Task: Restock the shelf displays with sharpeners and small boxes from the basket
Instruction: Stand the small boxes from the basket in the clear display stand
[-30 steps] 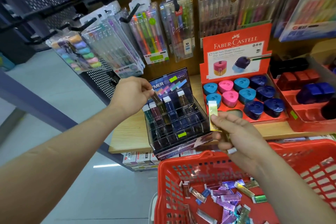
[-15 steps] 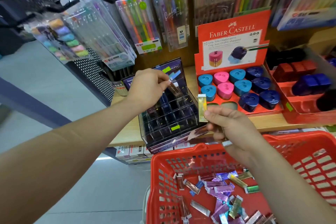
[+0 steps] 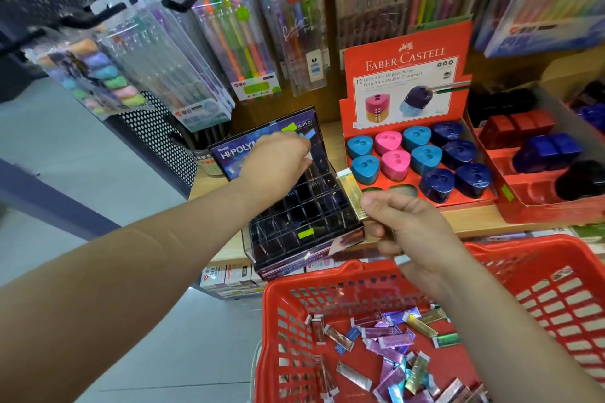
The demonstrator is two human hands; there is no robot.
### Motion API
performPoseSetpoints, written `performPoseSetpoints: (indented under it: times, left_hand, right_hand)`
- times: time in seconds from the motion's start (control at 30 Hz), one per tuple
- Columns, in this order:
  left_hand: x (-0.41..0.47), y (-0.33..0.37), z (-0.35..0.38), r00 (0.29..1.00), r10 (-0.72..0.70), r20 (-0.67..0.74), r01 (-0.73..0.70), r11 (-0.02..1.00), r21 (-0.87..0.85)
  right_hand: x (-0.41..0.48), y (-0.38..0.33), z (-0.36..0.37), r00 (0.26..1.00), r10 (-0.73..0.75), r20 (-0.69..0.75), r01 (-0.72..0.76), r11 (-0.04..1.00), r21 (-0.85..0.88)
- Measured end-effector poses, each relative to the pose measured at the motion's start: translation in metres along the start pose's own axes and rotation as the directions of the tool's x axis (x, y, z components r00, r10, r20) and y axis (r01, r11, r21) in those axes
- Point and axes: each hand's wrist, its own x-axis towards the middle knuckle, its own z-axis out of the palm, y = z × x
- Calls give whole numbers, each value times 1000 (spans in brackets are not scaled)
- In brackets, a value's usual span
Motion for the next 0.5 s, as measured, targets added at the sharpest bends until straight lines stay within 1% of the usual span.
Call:
performPoseSetpoints:
  times: [0.03, 0.07, 0.1, 0.13, 0.17, 0.2, 0.23, 0.3, 0.37, 0.43, 0.47, 0.5]
  left_hand:
    - [0, 1, -4, 1000, -18, -16, 18, 999, -28]
    - [-2, 1, -9, 998, -58, -27, 53, 988, -145]
    - [-3, 3, -15, 992, -127, 22, 127, 925, -359]
    - [-5, 5, -23, 972, -175, 158, 236, 762, -603]
    - [-7, 9, -31, 930, -154, 333, 361, 543, -758]
    - [-10, 11, -39, 887, -76, 454, 448, 377, -811]
    - [-14, 12, -44, 865, -7, 502, 480, 303, -823]
    - [-21, 14, -49, 863, 66, 502, 471, 257, -844]
    - [-25, 12, -52, 883, 66, 465, 434, 262, -862]
    - [-25, 1, -58, 909, -5, 417, 400, 295, -868]
    - [-23, -8, -62, 924, -68, 377, 377, 334, -864]
    - [-22, -18, -65, 934, -140, 327, 356, 394, -847]
  right_hand:
    - [0, 0, 0, 1000, 0, 1, 0, 1000, 6]
    - [-1, -1, 0, 1000, -3, 4, 3, 1000, 9]
    - [-1, -1, 0, 1000, -8, 7, 8, 1000, 8]
    - [-1, -2, 0, 1000, -14, 7, 14, 1000, 4]
    - [-2, -2, 0, 1000, -23, 6, 23, 1000, -3]
    - [-2, -3, 1, 999, -33, 7, 33, 999, -12]
    - [-2, -3, 1, 999, -46, 13, 46, 999, -23]
    - [-4, -4, 3, 997, -65, 32, 66, 997, -40]
    - [-5, -4, 6, 997, -68, 40, 69, 997, -46]
    - [-6, -5, 8, 999, -44, 32, 43, 999, 17]
    - [-6, -7, 9, 999, -17, 35, 14, 995, 95]
    - [-6, -8, 8, 999, 13, 48, -22, 982, 187]
